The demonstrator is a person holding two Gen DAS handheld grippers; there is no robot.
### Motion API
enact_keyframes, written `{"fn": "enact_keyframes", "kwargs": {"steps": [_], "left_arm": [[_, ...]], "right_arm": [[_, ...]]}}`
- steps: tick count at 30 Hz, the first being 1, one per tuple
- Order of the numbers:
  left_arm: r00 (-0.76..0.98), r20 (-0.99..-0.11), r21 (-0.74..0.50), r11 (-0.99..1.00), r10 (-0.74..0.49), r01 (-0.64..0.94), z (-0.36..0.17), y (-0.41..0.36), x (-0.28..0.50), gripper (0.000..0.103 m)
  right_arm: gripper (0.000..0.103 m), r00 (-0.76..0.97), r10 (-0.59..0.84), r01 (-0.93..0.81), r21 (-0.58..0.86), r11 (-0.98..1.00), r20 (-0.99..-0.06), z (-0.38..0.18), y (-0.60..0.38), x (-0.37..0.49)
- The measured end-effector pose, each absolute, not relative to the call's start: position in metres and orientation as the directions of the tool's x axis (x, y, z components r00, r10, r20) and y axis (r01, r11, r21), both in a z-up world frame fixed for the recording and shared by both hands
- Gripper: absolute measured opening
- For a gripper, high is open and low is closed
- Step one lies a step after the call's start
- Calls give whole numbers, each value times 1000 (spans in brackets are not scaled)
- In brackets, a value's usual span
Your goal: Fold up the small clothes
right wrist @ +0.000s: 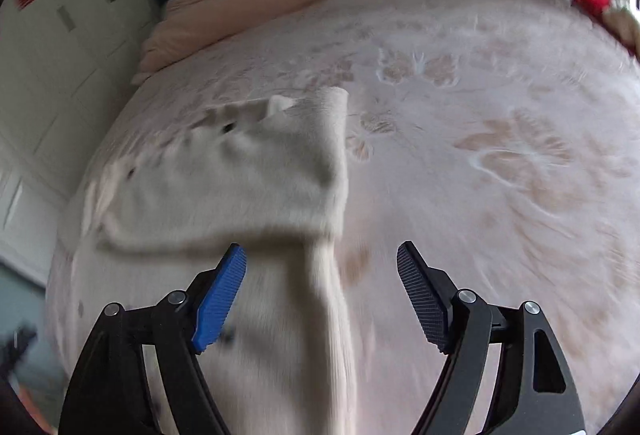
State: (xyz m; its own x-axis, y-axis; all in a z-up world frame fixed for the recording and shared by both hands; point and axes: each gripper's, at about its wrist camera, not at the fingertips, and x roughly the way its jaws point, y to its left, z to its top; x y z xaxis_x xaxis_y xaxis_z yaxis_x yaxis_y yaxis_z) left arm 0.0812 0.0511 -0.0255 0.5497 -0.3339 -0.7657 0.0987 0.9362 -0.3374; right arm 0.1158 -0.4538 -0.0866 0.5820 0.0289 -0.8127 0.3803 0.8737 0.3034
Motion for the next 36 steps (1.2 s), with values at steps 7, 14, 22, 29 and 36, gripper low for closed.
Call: {"fn": "enact_keyframes", "kwargs": {"steps": [7,14,22,29,36], "left_arm": [[539,-783,-312,946,-311,93,-41,53,94,63],[532,-786,-335,940,-316,63,-51,61,117,63],[597,-750,-392,918,-285,-54,-58,106,174,72],[670,-723,-571,692,-168,-442,-67,251,277,73],[609,-782,-574,533,-132,-621,-109,325,349,71]], "right_arm": [[58,587,137,432,452,781,-798,-143,-461,176],[9,684,-79,462,347,816,-725,-78,-463,159],[19,484,-181,552,138,822,-856,-121,-474,143],[65,580,-353,546,29,837,-734,-54,-424,90],[80,681,-226,380,72,922,-697,-22,-352,25]]}}
